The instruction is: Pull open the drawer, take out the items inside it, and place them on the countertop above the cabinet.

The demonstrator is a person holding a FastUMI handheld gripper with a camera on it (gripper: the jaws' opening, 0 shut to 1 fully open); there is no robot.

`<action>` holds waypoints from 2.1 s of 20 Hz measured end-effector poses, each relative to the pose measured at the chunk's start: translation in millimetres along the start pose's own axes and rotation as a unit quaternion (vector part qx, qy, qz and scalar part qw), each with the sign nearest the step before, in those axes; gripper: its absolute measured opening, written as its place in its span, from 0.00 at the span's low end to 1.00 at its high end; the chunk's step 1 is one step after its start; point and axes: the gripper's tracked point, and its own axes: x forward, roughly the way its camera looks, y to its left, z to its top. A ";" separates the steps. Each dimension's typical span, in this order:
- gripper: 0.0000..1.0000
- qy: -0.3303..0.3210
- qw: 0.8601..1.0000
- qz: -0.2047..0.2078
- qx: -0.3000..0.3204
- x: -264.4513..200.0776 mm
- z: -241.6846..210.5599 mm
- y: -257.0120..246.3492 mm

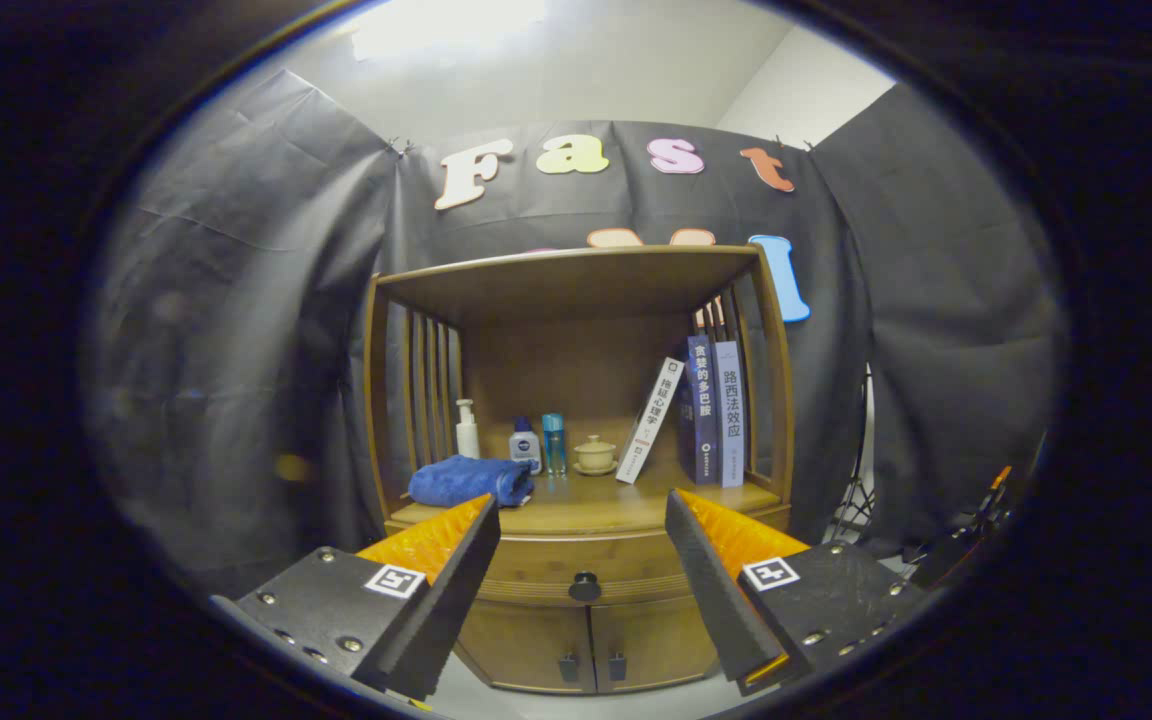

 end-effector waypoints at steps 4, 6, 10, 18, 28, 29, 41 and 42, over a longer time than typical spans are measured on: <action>1.00 0.008 1.000 0.006 -0.010 1.2 -6.2 6.0; 1.00 0.011 1.000 0.009 -0.013 2.1 -9.4 8.5; 1.00 0.009 1.000 -0.007 -0.018 6.0 -6.0 0.4; 1.00 -0.011 0.999 -0.003 -0.053 24.1 3.7 -21.3; 0.99 0.011 0.996 -0.081 -0.040 106.7 -92.1 -95.2; 1.00 0.033 0.995 -0.073 -0.067 115.1 -110.4 -92.9; 0.92 0.116 0.991 0.012 -0.071 152.6 -220.7 -4.4; 0.93 0.123 0.989 0.017 -0.081 159.5 -225.1 -5.2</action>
